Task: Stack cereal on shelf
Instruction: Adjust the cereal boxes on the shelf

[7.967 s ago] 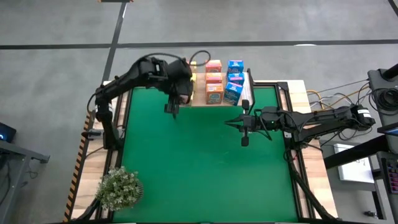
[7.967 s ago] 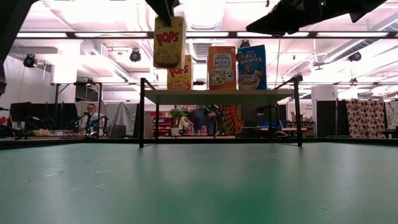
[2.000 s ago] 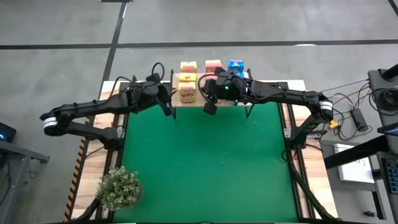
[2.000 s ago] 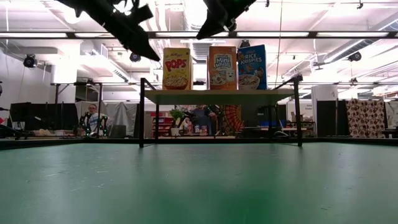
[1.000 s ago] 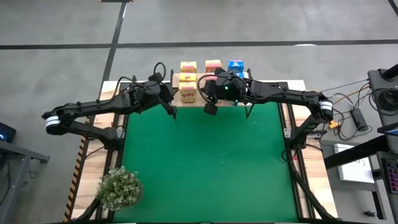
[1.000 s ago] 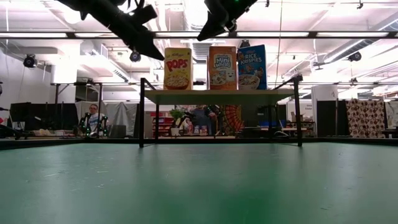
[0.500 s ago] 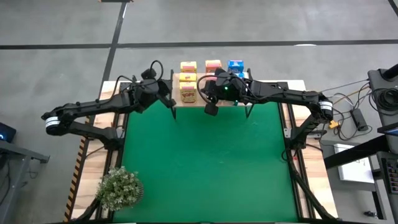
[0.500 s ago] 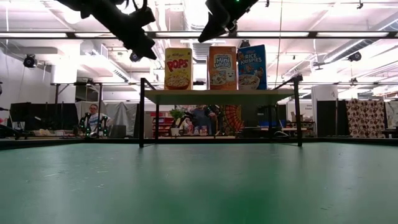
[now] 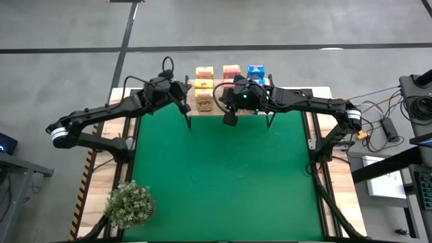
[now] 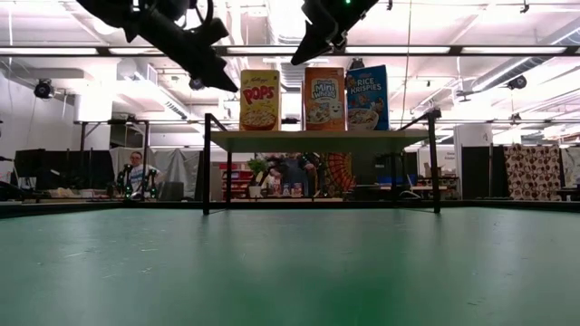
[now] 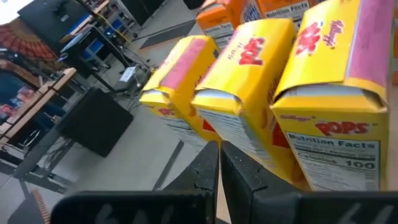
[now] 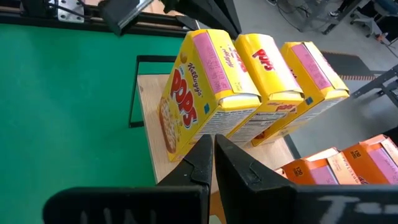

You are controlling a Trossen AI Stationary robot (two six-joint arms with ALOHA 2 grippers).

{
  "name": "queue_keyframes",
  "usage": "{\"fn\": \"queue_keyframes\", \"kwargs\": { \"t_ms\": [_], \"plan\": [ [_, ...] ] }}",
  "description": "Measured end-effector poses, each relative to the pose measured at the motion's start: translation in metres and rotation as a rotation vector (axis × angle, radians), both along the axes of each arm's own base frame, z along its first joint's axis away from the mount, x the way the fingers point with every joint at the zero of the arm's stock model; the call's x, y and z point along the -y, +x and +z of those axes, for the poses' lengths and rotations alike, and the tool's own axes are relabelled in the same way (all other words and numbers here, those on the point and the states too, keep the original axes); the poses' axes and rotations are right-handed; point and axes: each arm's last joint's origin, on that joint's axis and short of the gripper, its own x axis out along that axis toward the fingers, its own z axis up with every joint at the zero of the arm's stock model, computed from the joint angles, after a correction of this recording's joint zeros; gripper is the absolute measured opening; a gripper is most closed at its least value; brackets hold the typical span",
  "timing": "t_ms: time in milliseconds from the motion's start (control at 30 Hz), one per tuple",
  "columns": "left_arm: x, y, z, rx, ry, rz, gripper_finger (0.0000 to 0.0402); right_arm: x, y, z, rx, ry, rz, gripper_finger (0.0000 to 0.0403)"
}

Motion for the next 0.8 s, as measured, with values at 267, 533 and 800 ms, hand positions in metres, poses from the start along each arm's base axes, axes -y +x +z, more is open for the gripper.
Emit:
{"fn": "queue_keyframes", "kwargs": {
  "t_ms": [267, 533, 800],
  "plan": [
    [-0.006, 0.007, -0.010, -0.024, -0.014, 0.020, 0.0000, 0.000, 0.000, -0.001, -0.002, 0.001, 0.000, 0.0009],
    [-0.006, 0.010, -0.013, -0.009, -0.049, 0.007, 0.0000, 0.000, 0.000, -0.003, -0.009, 0.002, 0.000, 0.0009],
    [-0.006, 0.010, -0.013, 0.001, -0.062, 0.004, 0.0000, 0.000, 0.000, -0.004, -0.010, 0.003, 0.000, 0.0009]
  ]
}}
